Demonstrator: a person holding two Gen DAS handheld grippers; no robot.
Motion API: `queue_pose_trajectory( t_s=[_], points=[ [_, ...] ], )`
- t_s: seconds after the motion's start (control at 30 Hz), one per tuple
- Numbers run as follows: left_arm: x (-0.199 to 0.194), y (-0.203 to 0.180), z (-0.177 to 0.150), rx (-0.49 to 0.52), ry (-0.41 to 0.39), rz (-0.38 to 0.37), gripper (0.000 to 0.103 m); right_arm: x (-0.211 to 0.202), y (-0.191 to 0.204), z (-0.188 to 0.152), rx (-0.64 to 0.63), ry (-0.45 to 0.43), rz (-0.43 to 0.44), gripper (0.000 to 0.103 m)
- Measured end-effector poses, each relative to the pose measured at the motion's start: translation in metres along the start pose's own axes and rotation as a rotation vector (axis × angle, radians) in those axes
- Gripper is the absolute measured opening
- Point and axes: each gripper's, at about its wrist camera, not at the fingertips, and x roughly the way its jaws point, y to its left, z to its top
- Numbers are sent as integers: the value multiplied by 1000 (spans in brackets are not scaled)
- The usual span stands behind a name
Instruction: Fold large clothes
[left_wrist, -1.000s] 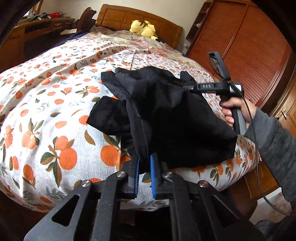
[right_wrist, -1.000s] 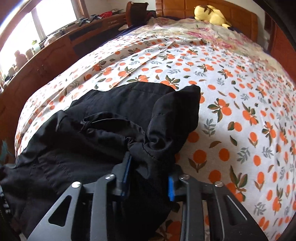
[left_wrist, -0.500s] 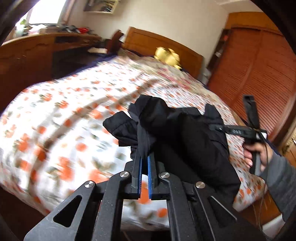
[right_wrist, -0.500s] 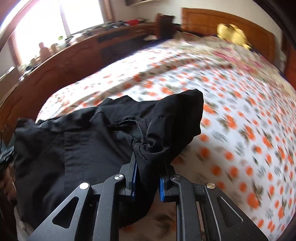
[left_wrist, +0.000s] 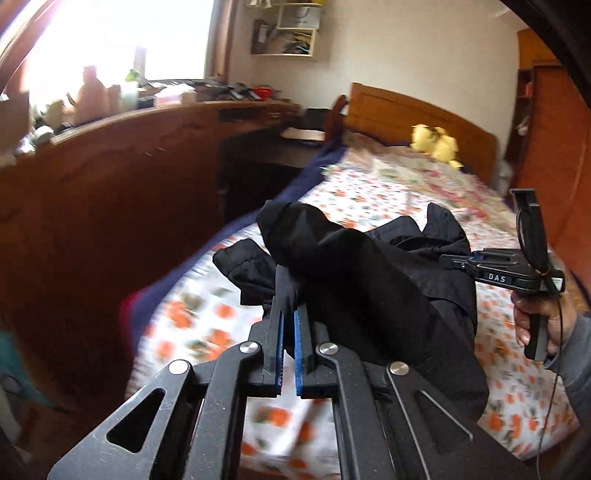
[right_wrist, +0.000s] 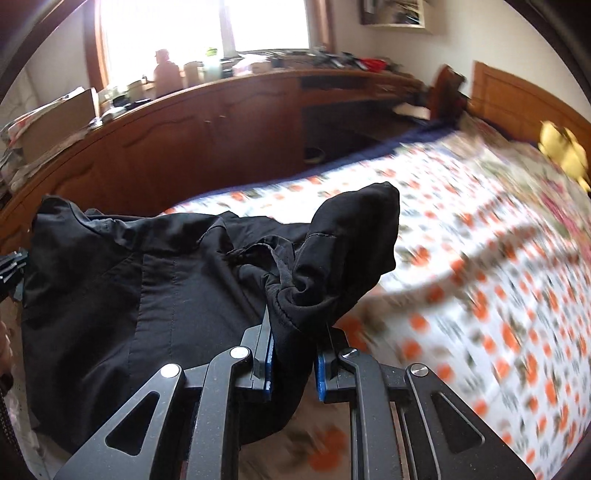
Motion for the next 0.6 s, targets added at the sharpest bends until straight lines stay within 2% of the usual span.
queue_pose_trajectory(
  t_s=[0.07, 0.23, 0.43, 0.53, 0.6],
  points=[
    [-4, 12, 8, 28, -13, 51, 4, 11, 9, 10, -28, -3, 6, 16],
    [-9, 38, 17, 24, -52, 125, 4, 24, 30, 34, -81, -33, 18, 16],
    [-8, 61, 19, -3, -67, 195, 4, 46, 37, 63, -80, -69, 14, 16],
    [2, 73, 16, -18, -49, 227, 4, 59, 51, 68, -108, -58, -6, 16],
    [11, 80, 10, -29, -32, 231, 4, 71, 58, 67, -111, -15, -12, 19]
  ],
)
